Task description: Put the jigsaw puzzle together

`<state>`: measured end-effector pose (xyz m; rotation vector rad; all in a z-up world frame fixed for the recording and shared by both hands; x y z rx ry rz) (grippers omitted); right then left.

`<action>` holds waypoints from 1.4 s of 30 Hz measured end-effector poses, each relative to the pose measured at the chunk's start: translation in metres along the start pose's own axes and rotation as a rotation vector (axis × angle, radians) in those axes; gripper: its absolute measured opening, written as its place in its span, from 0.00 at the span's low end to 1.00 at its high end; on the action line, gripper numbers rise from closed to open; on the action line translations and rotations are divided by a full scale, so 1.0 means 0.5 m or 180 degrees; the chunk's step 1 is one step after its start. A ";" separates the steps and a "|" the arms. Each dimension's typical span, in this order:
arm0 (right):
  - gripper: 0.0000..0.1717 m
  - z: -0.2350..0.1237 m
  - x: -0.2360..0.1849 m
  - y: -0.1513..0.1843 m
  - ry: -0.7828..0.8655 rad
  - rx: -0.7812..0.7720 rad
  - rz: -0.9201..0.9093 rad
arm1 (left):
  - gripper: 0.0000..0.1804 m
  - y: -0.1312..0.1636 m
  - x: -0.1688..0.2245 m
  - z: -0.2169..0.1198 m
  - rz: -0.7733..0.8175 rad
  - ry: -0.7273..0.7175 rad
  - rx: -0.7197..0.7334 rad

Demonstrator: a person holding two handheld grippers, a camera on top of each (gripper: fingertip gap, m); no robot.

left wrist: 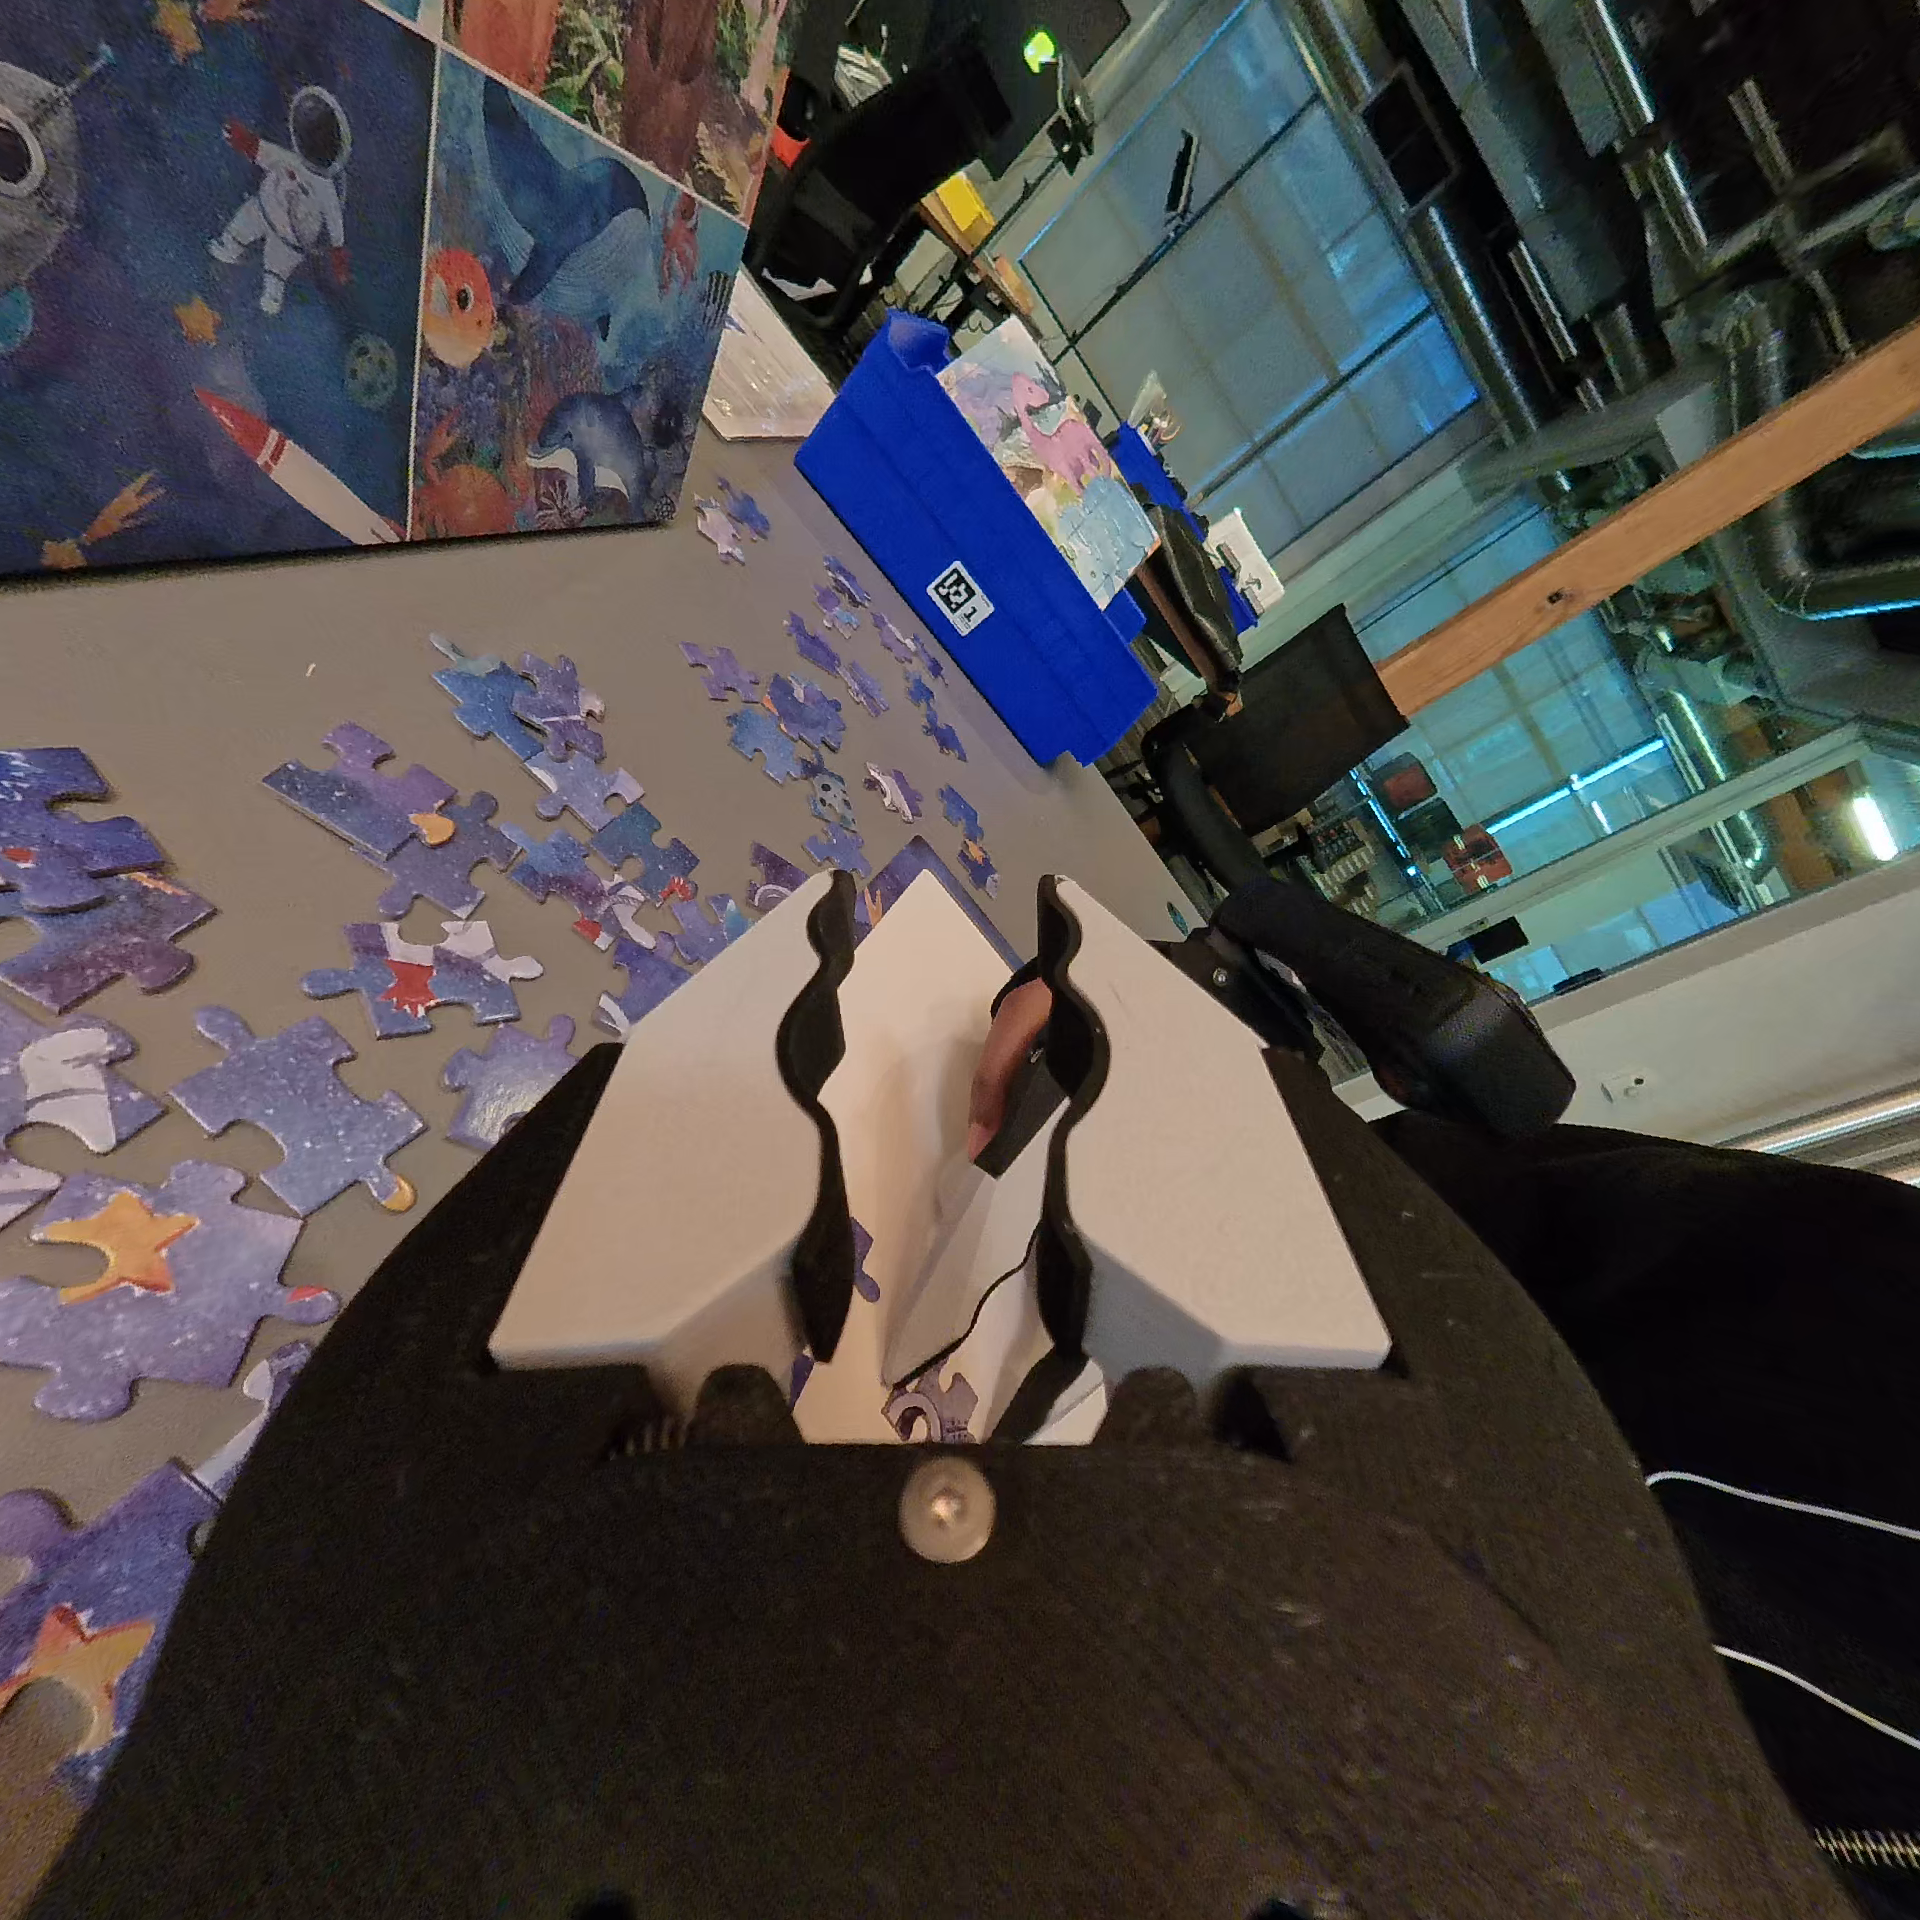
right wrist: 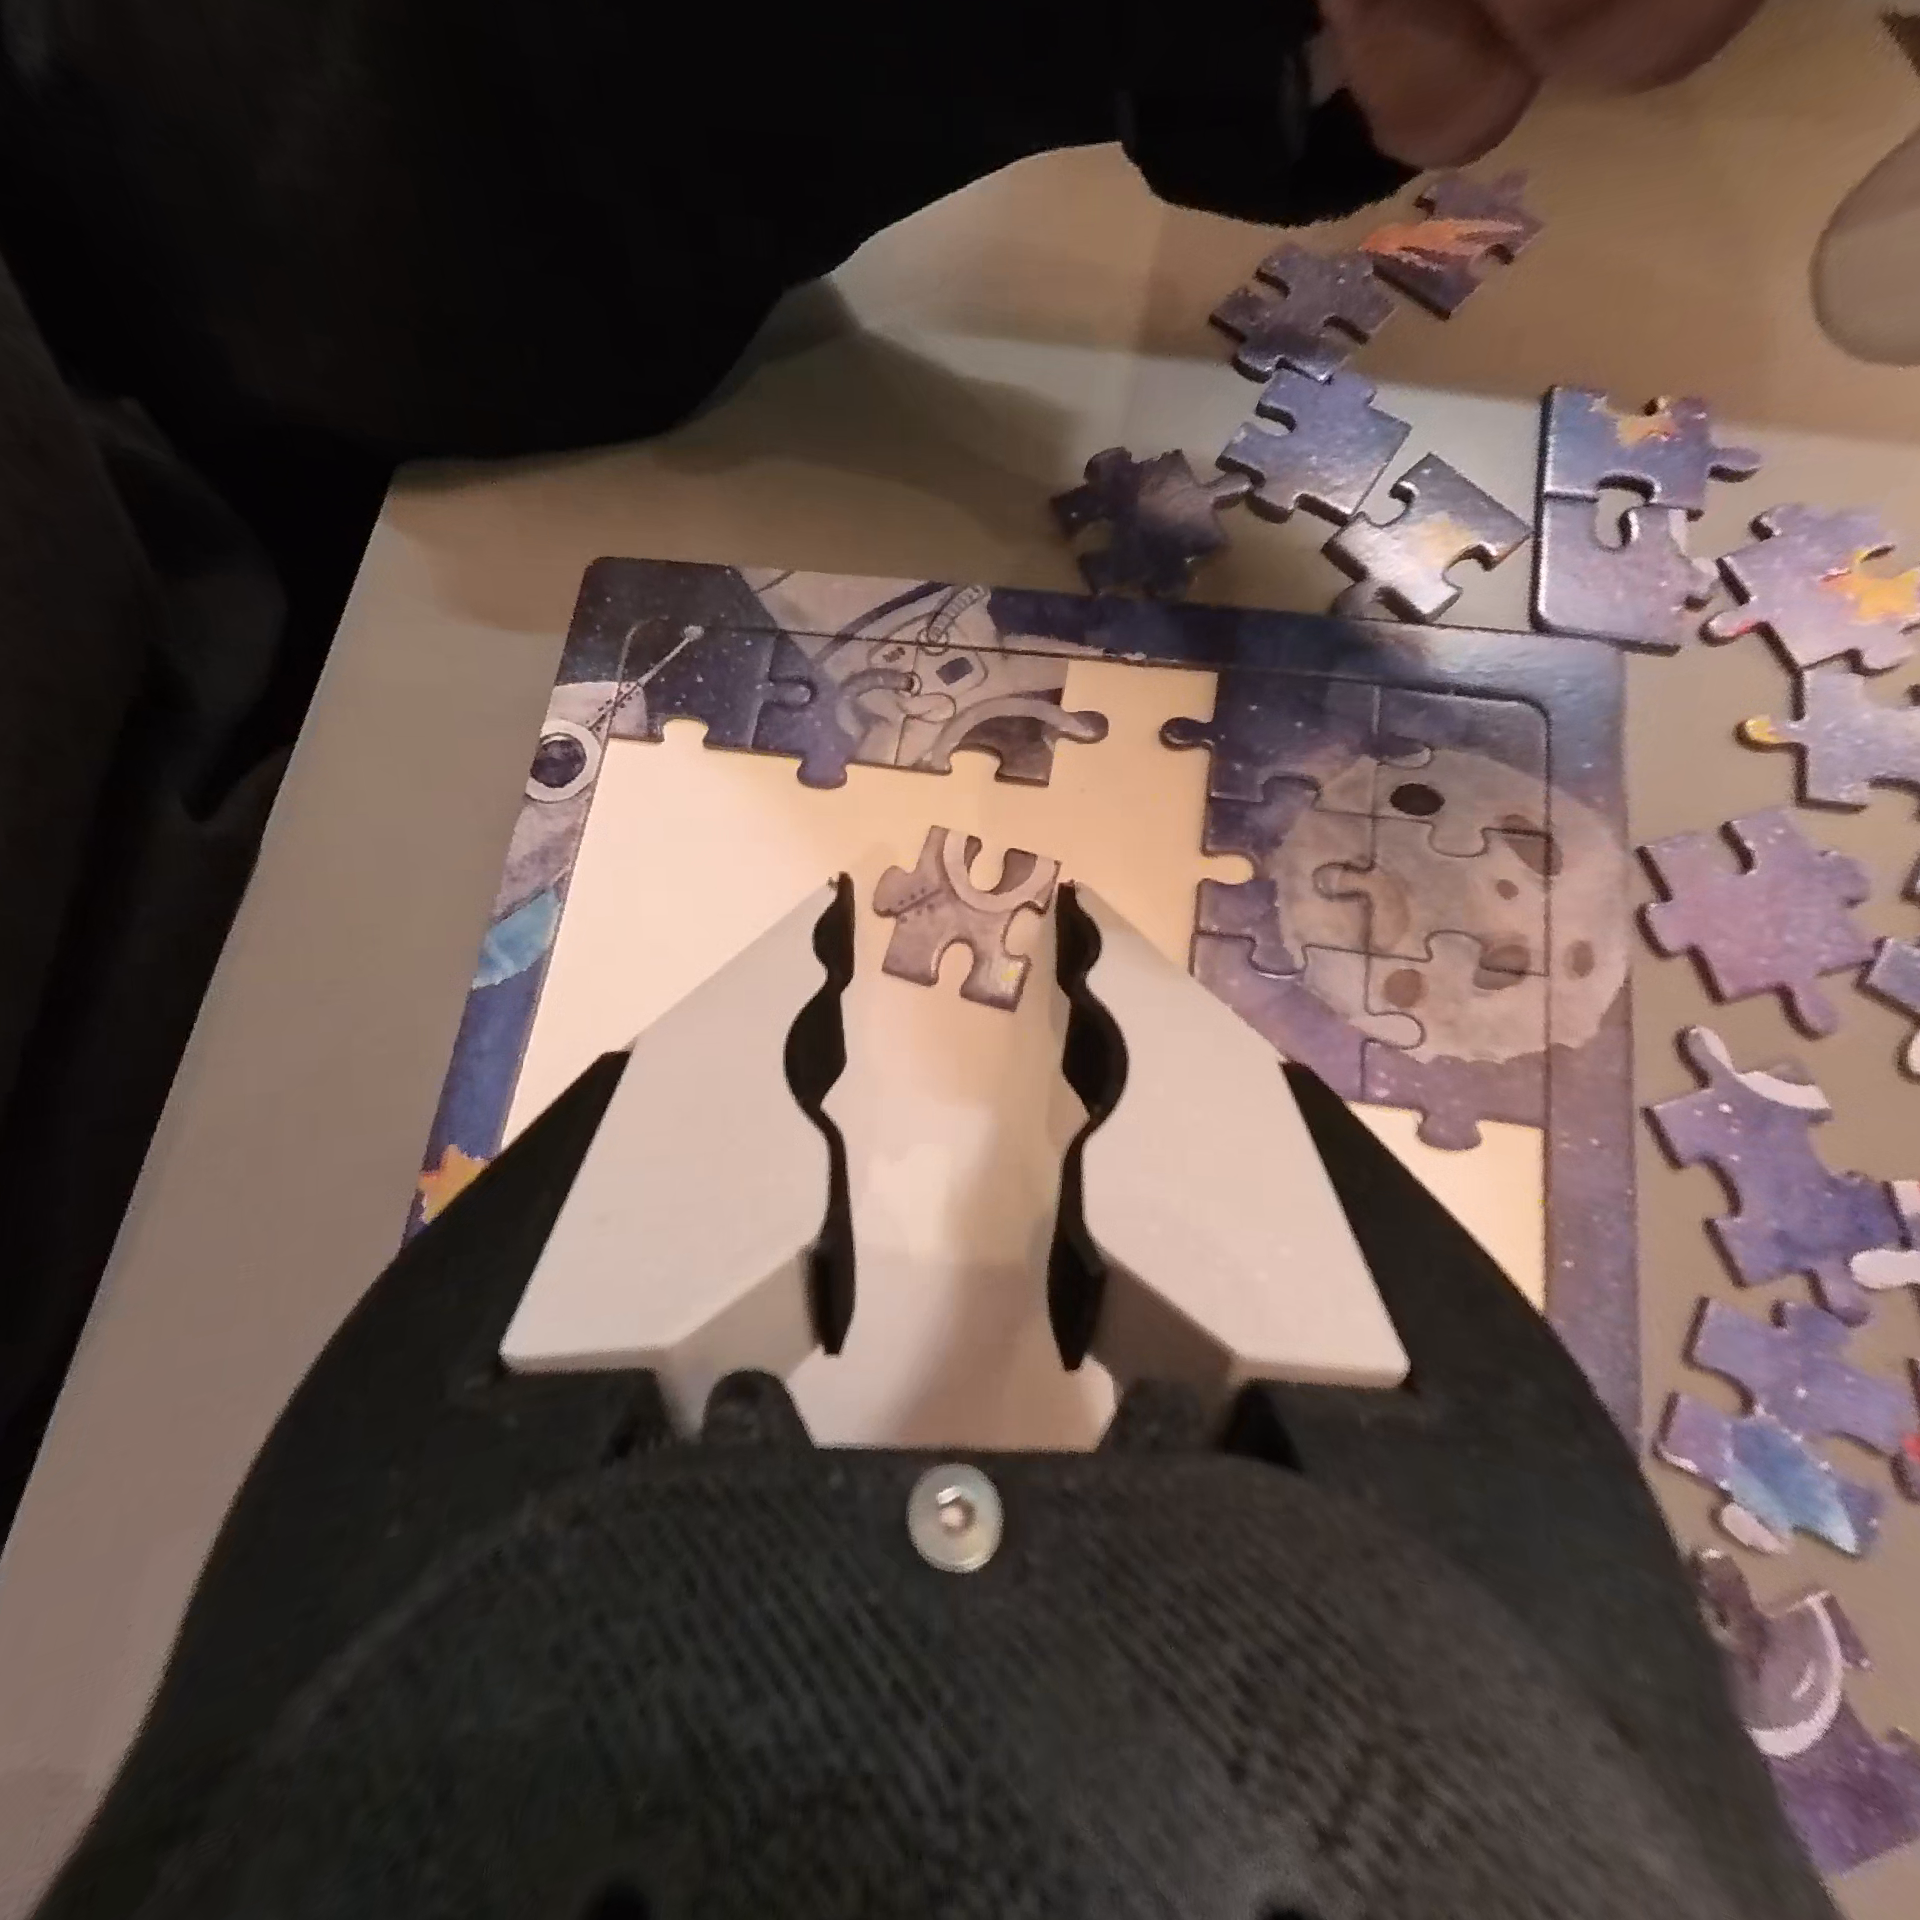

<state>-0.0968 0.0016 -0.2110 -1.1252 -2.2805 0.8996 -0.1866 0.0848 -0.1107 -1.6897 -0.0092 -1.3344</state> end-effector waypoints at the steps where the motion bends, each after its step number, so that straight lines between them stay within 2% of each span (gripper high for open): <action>1: 0.21 0.000 0.001 0.000 0.0018 -0.0001 -0.0003 | 0.18 0.000 0.000 0.000 -0.0001 0.0001 0.0001; 16: 0.09 -0.008 0.010 0.004 0.0086 -0.0021 -0.0062 | 0.18 -0.002 0.003 -0.001 0.0008 0.0012 0.0013; 22: 0.20 -0.011 0.003 0.006 0.0100 -0.0069 -0.0076 | 0.18 -0.004 0.002 -0.004 0.0013 0.0007 0.0032; 26: 0.23 -0.009 -0.002 0.012 0.0107 -0.0096 -0.0118 | 0.18 -0.006 0.001 -0.007 0.0021 -0.0008 0.0046; 33: 0.21 -0.009 0.002 0.014 0.0147 0.0003 -0.0168 | 0.18 -0.014 -0.002 -0.020 0.0036 -0.0050 0.0124; 36: 0.15 -0.010 0.006 0.015 0.0191 -0.0067 -0.0152 | 0.18 -0.017 -0.002 -0.026 0.0054 -0.0071 0.0153; 42: 0.14 -0.010 0.005 0.015 0.0207 -0.0118 -0.0146 | 0.18 -0.026 -0.009 -0.044 0.0112 -0.0201 0.0209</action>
Point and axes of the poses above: each gripper's, where its closed fingertips meet, z out along the fingers, y out of its underside, x = y × z across the jaws, the point moved 2 cm from there along -z, back along the fingers, and after that the axes turned 14 degrees about y, right-handed, at the moved point
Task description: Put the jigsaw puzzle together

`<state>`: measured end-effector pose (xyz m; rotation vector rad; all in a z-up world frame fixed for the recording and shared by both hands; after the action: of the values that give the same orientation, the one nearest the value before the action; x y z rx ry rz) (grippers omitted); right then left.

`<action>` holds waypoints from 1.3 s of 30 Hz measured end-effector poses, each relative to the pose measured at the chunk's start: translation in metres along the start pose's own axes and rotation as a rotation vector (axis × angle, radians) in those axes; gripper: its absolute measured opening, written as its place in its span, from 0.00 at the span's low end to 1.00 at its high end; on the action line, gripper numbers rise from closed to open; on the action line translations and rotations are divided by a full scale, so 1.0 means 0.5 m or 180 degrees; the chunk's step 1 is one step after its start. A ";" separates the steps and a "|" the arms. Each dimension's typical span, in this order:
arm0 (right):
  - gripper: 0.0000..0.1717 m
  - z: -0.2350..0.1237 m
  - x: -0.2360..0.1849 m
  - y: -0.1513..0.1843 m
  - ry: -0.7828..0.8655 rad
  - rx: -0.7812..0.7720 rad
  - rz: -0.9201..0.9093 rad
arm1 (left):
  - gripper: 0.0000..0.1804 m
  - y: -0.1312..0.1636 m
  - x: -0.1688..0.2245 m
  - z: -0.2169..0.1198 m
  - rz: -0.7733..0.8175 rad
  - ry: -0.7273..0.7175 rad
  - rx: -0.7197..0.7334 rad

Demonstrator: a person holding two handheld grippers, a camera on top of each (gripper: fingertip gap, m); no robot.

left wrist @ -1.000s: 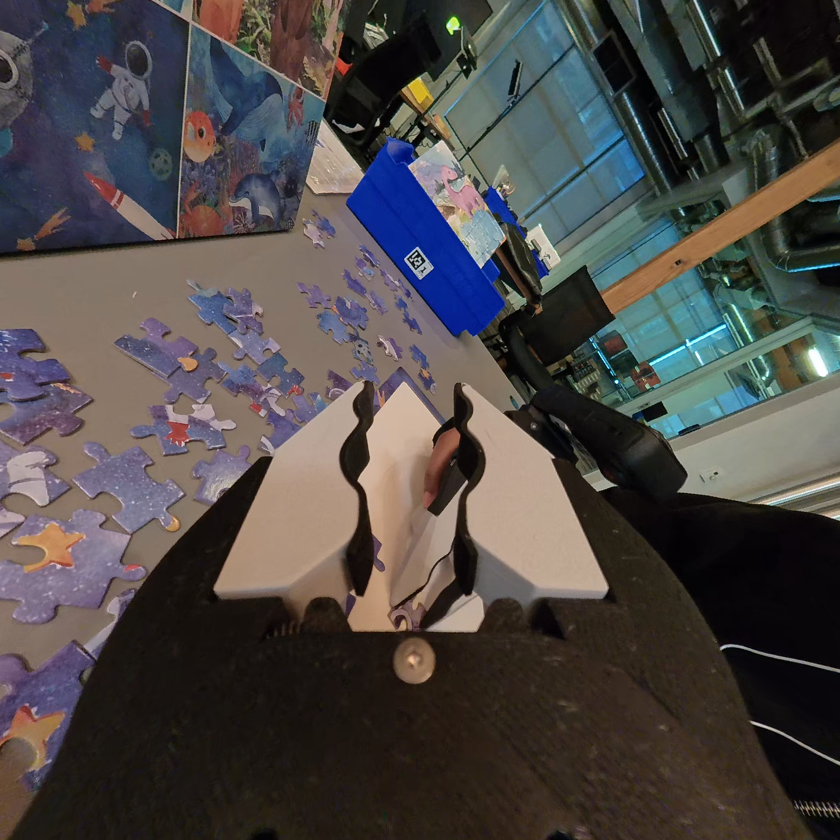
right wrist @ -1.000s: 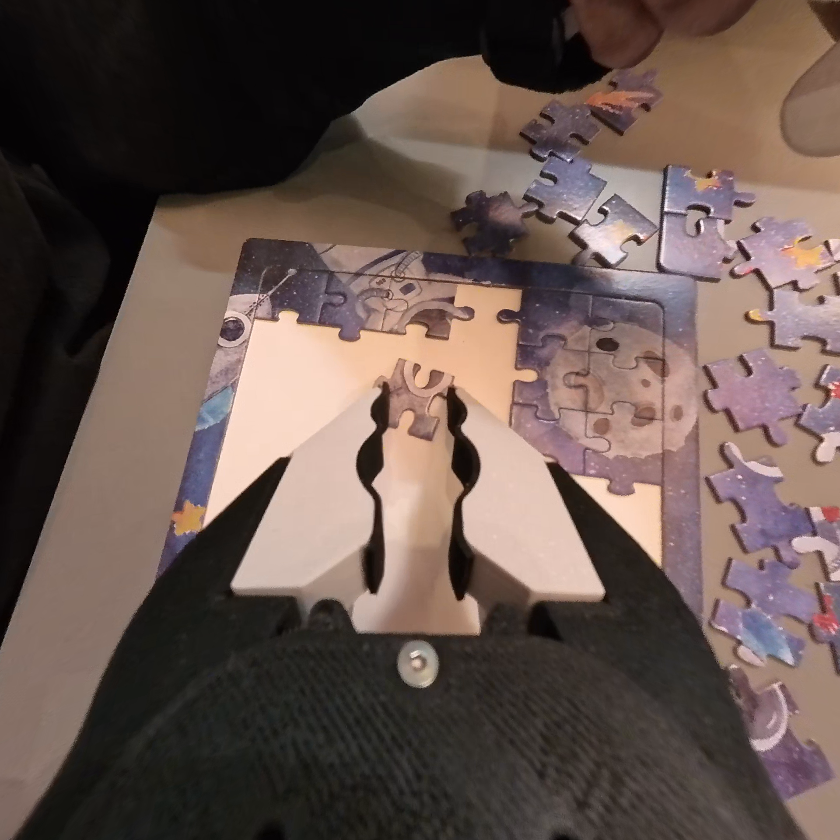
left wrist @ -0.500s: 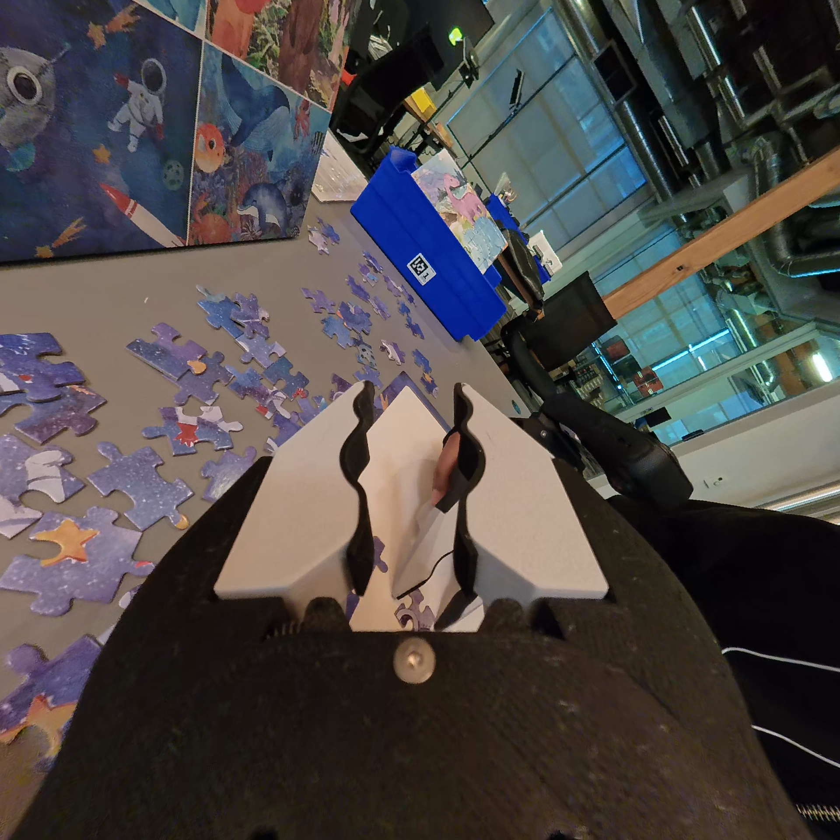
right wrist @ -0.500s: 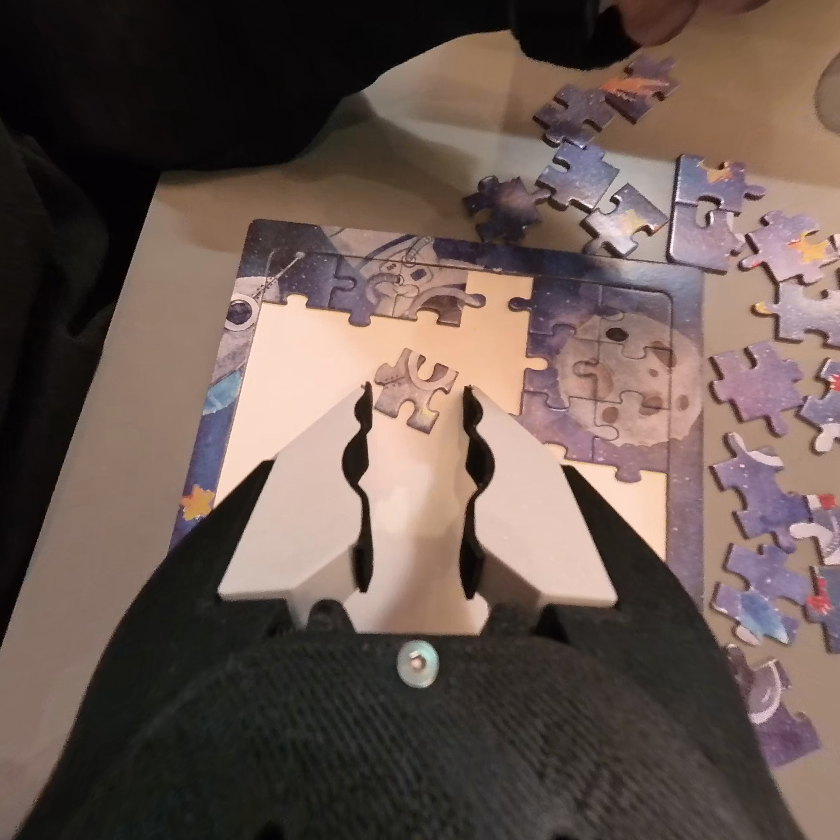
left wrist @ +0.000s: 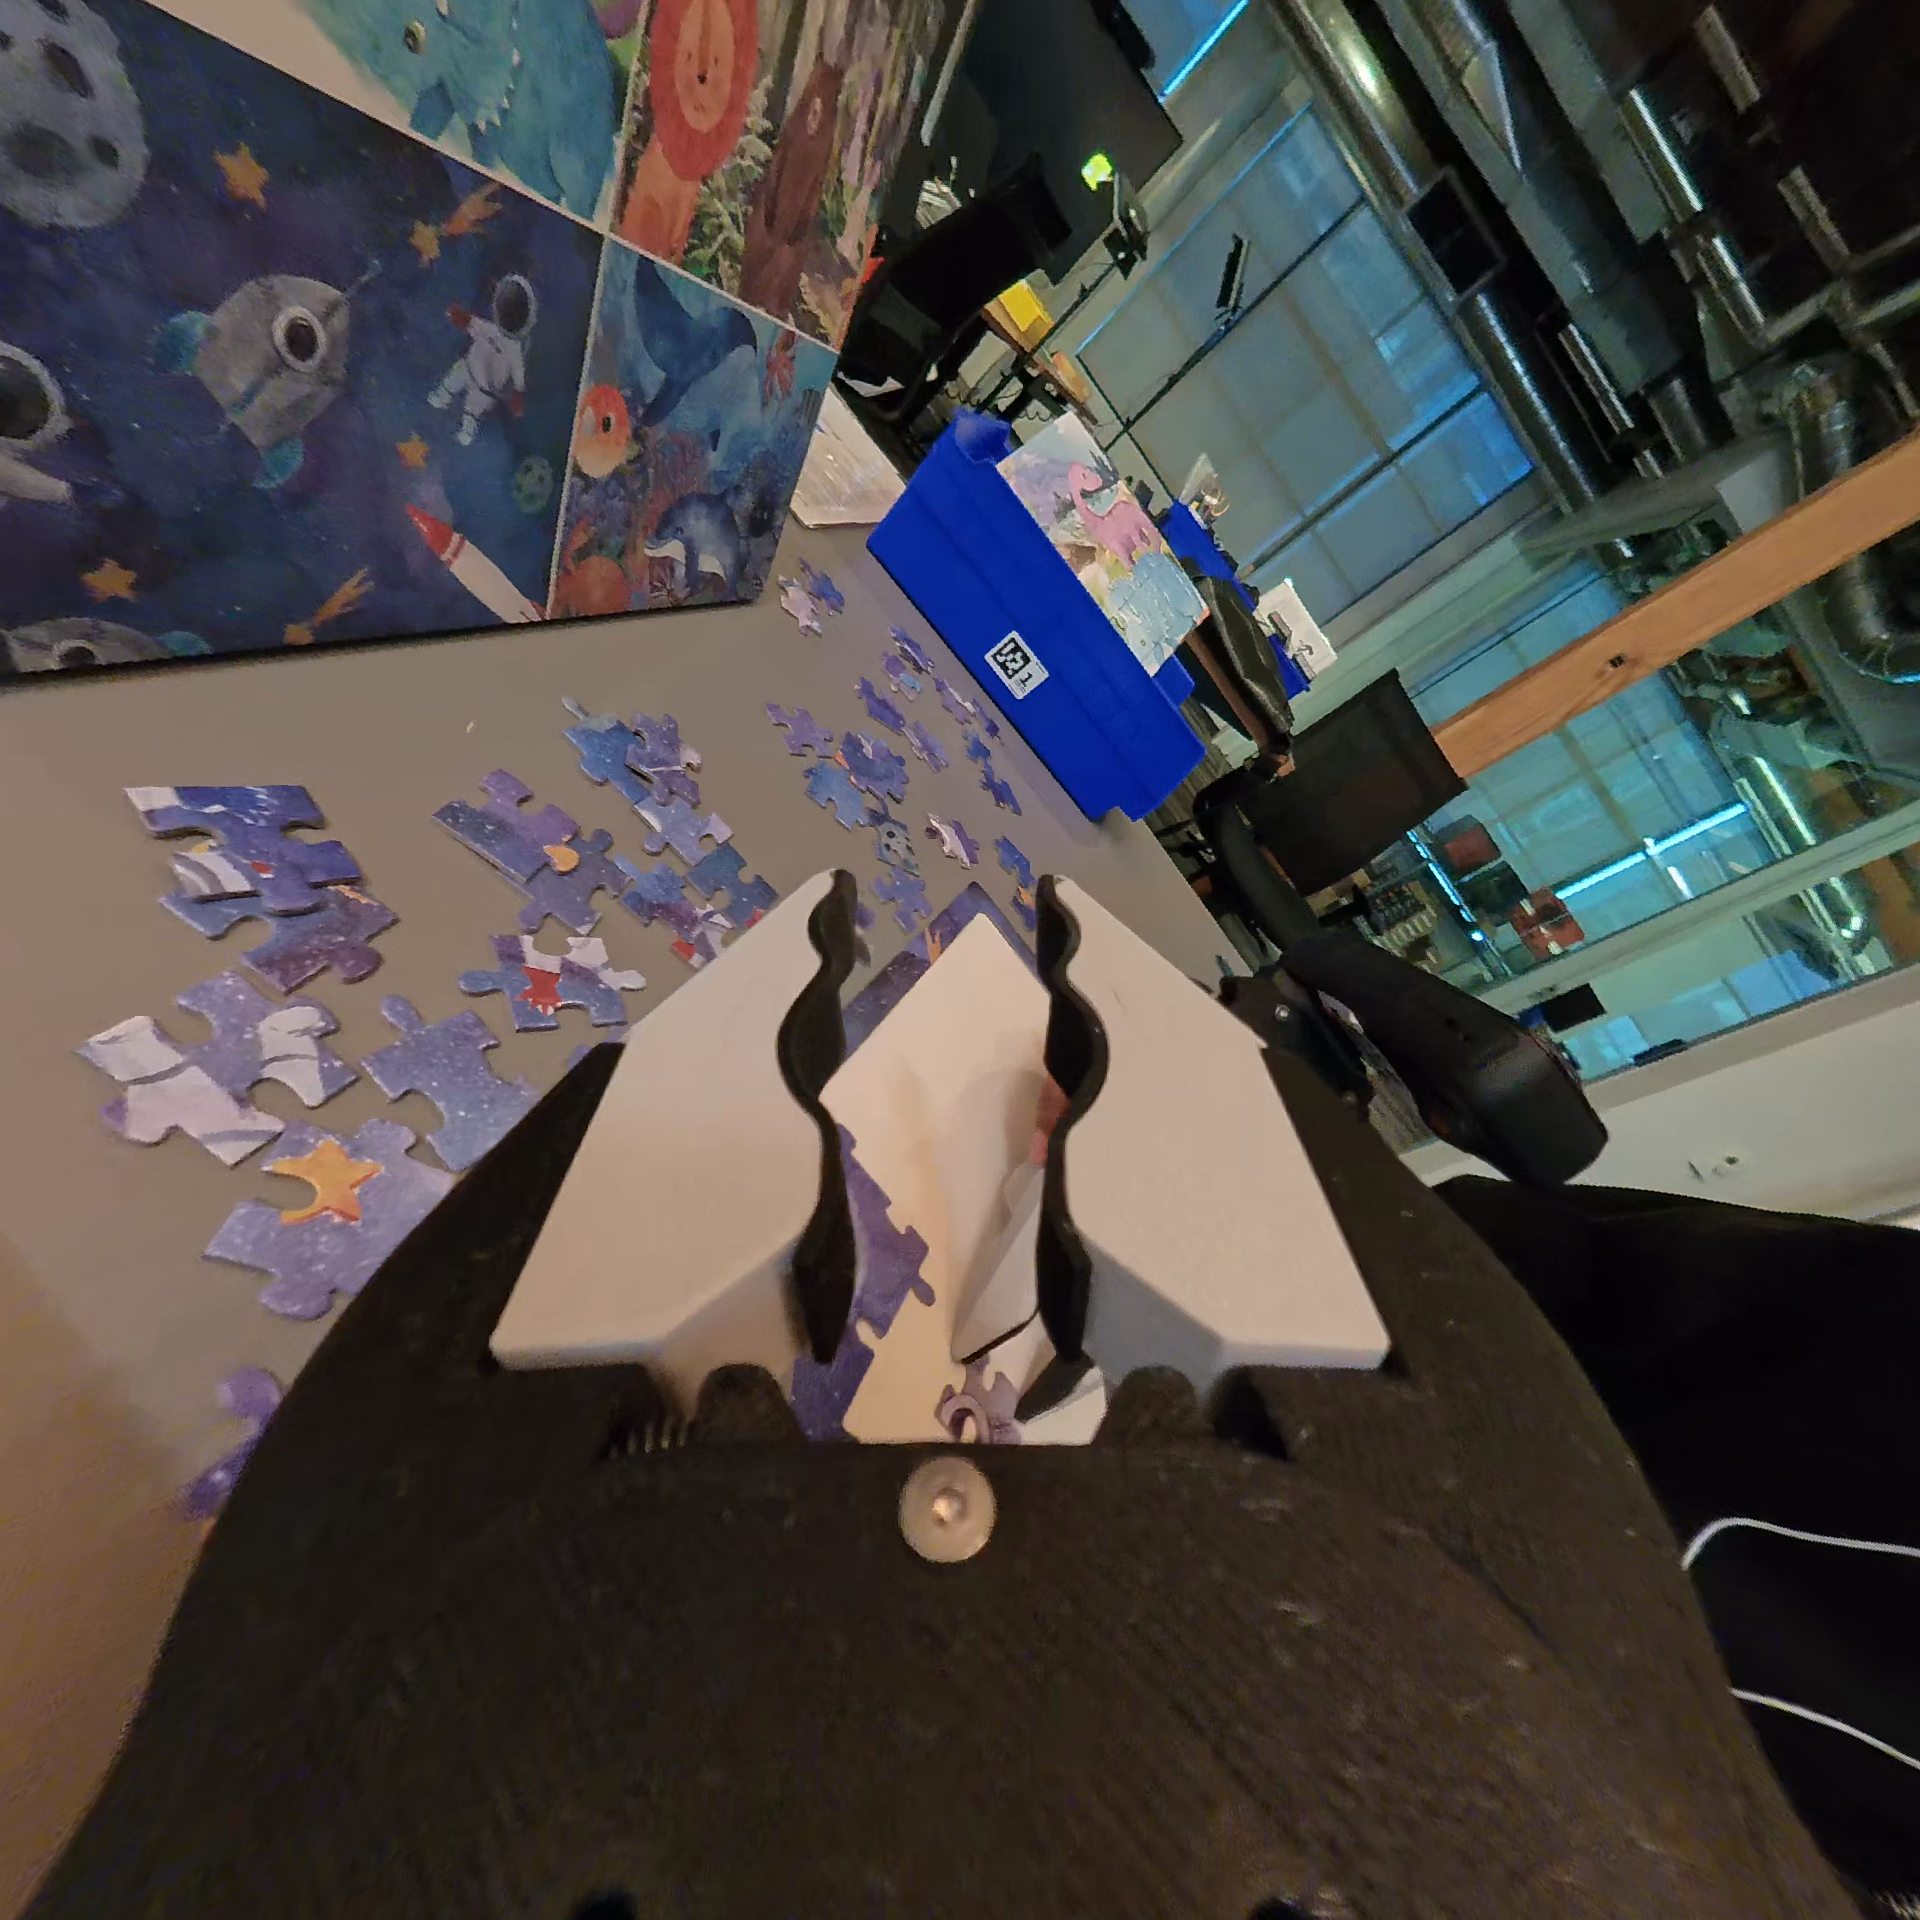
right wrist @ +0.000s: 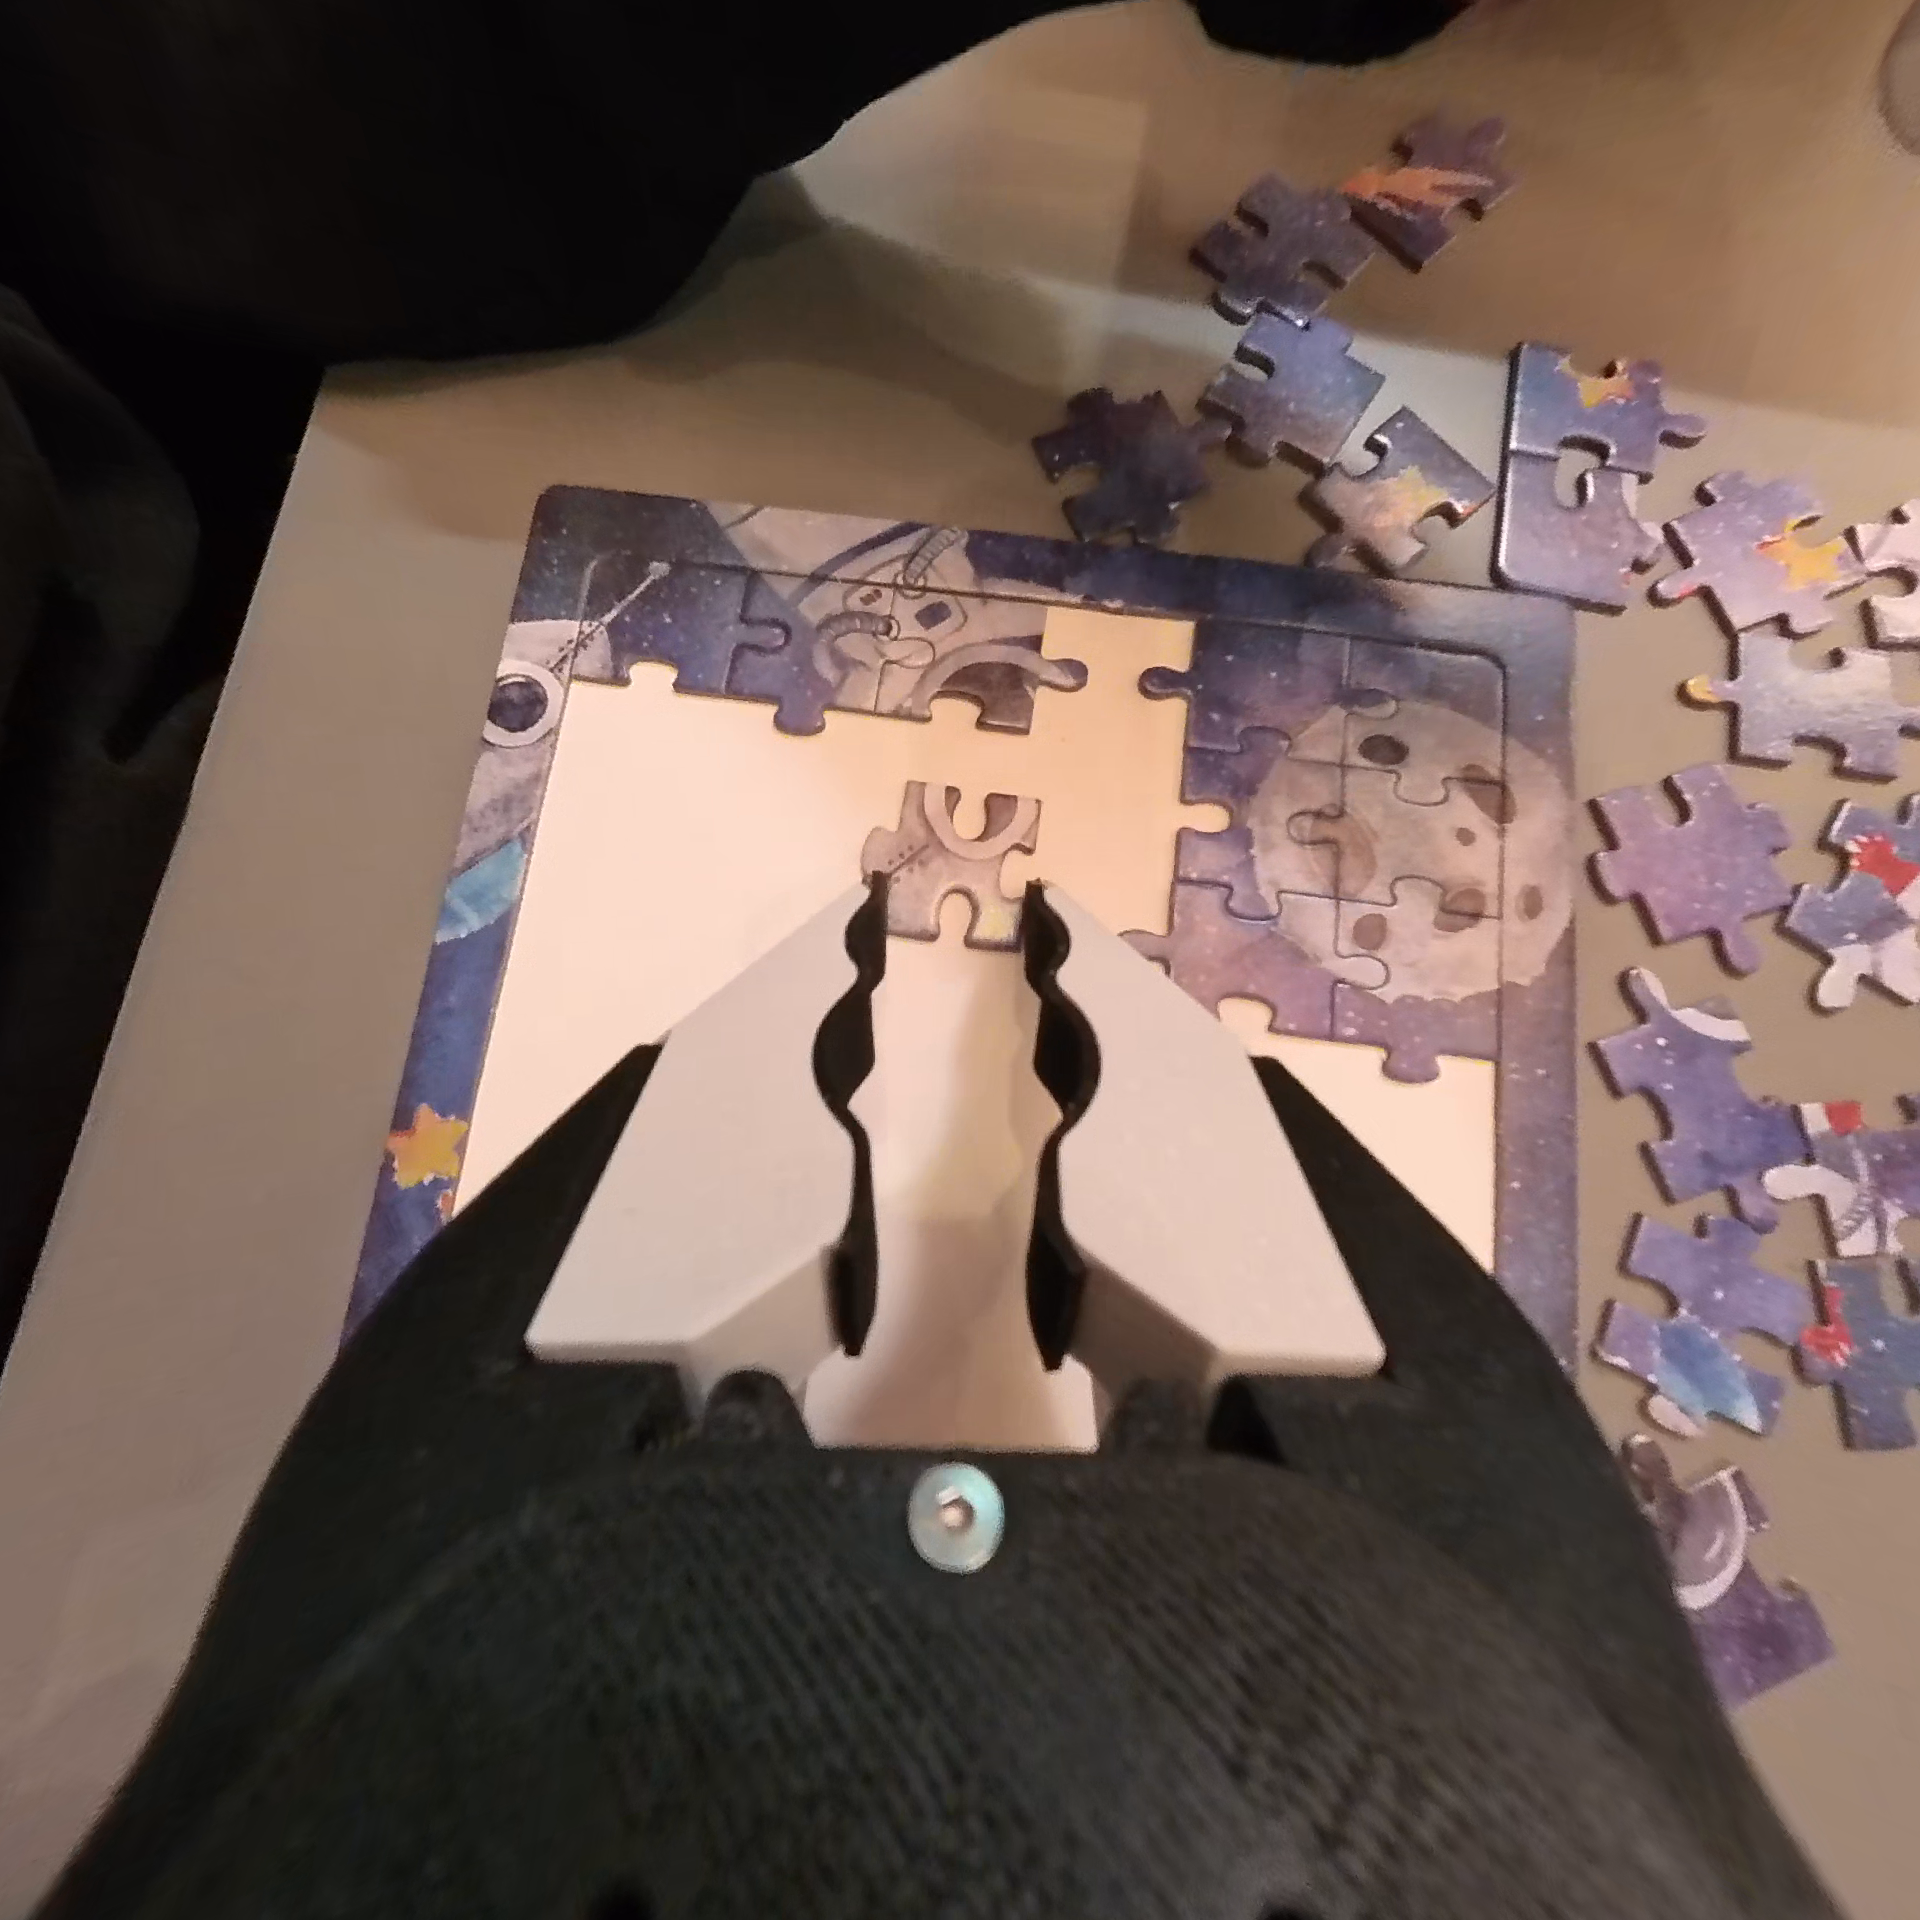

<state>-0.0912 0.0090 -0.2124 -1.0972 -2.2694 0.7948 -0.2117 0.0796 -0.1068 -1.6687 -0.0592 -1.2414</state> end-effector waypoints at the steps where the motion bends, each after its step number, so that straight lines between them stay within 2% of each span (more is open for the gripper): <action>1: 0.14 0.000 0.000 0.000 -0.0004 0.0003 0.0003 | 0.18 -0.002 -0.002 -0.004 0.0025 -0.0046 0.0011; 11: 0.14 -0.009 0.016 -0.001 0.0035 0.0135 0.0091 | 0.16 -0.024 -0.015 -0.028 0.0451 -0.0528 0.0076; 17: 0.14 -0.039 0.045 -0.007 0.0126 0.0364 0.0272 | 0.16 -0.040 -0.014 -0.044 0.0663 -0.0725 0.0169; 21: 0.14 -0.066 0.070 -0.010 0.0238 0.0536 0.0396 | 0.15 -0.054 -0.025 -0.071 0.0868 -0.1066 0.0206; 22: 0.04 -0.073 0.076 -0.009 0.0279 0.0574 0.0398 | 0.15 -0.055 -0.030 -0.079 0.0907 -0.1166 0.0194; 23: 0.00 -0.081 0.084 -0.010 0.0342 0.0621 0.0393 | 0.15 -0.056 -0.035 -0.086 0.0937 -0.1256 0.0177; 26: 0.00 -0.101 0.099 -0.010 0.0444 0.0735 0.0464 | 0.15 -0.057 -0.044 -0.102 0.0971 -0.1407 0.0144; 33: 0.07 -0.096 0.116 0.000 0.0547 0.0740 0.0601 | 0.15 -0.060 -0.045 -0.112 0.0954 -0.1414 0.0179; 36: 0.11 -0.072 0.122 -0.012 0.0579 0.0741 0.0684 | 0.15 -0.058 -0.045 -0.107 0.0950 -0.1393 0.0160; 39: 0.19 -0.031 0.128 -0.013 0.0553 0.0492 0.0781 | 0.15 -0.053 -0.045 -0.097 0.0936 -0.1354 0.0119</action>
<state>-0.1200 0.0620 -0.1855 -1.3321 -1.9208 0.9152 -0.2703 0.0682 -0.1076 -1.8088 -0.0917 -0.6520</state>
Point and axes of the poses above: each gripper's, where its closed fingertips meet, z out along the fingers, y out of its underside, x = y × z across the jaws, the point moved 2 cm from there along -z, back along the fingers, and after that the axes turned 14 degrees about y, right-handed, at the moved point
